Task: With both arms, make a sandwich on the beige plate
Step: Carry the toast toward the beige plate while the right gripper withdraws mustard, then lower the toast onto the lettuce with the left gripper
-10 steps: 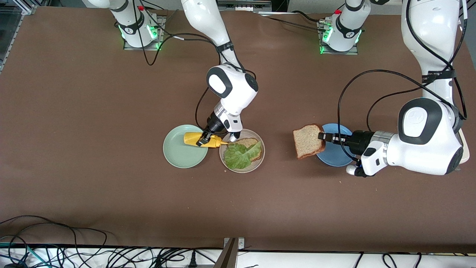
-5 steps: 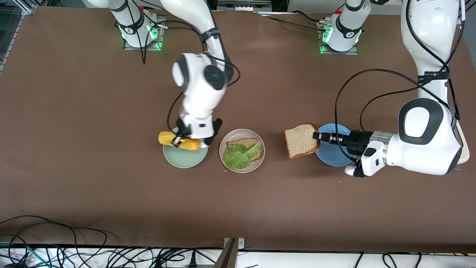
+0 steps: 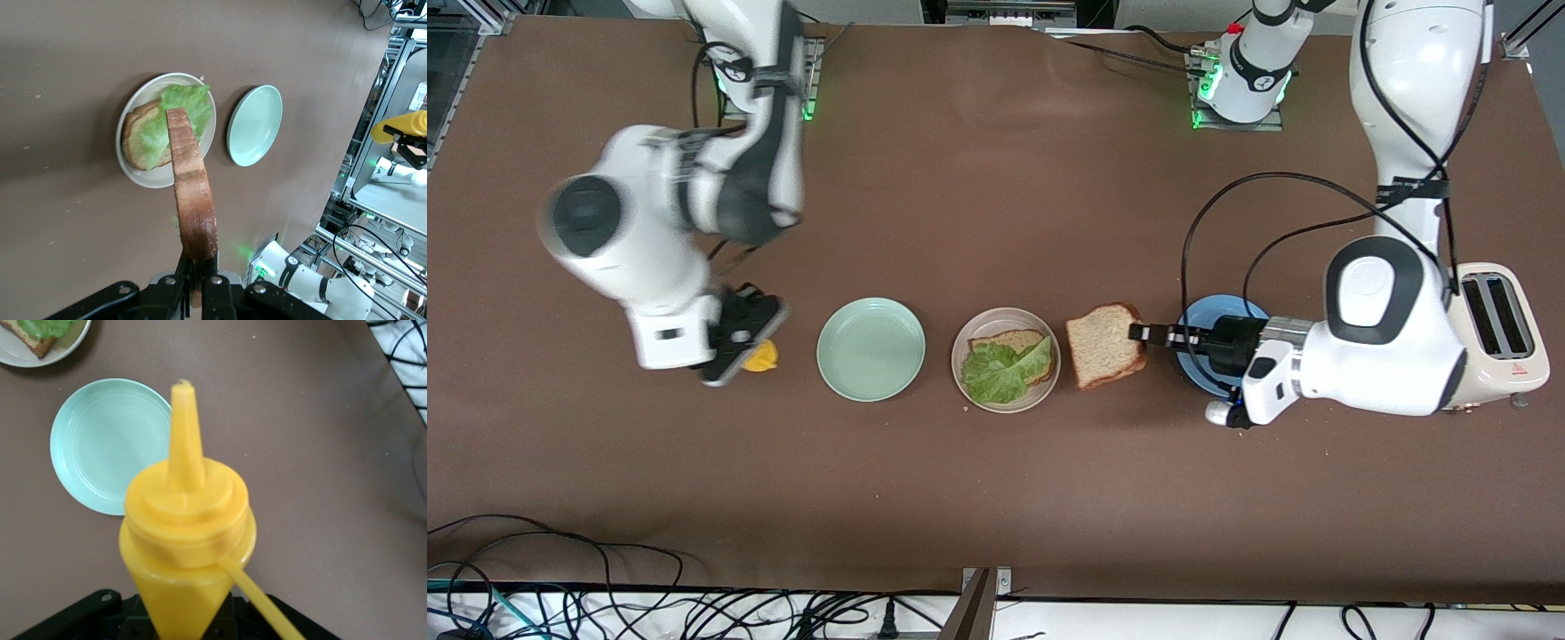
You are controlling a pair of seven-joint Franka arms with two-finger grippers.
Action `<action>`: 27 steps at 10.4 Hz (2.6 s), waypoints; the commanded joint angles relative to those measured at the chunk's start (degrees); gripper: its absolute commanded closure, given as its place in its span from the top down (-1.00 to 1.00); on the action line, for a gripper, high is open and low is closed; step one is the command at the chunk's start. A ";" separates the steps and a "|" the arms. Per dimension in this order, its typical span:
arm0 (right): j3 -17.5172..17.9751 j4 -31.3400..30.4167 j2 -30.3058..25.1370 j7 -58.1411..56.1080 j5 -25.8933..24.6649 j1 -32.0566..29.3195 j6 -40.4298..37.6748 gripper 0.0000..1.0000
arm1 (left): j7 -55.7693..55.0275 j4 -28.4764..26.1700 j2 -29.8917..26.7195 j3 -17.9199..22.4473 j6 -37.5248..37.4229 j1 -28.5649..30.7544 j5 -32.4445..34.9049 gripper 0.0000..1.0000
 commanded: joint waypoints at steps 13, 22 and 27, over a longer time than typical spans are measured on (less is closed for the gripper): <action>23.47 -16.38 0.14 -54.02 30.40 -41.98 -22.92 -1.00 | 0.91 -0.35 7.84 0.17 19.52 -10.71 -15.53 -1.00; 29.56 -12.96 4.28 -60.80 30.32 -48.42 -18.72 -1.00 | 1.44 -6.06 7.50 0.26 22.60 -15.19 -14.83 -1.00; 29.73 -11.63 5.07 -63.88 28.65 -48.51 -15.80 -1.00 | 4.24 -8.53 7.50 0.35 24.63 -15.46 -14.66 -1.00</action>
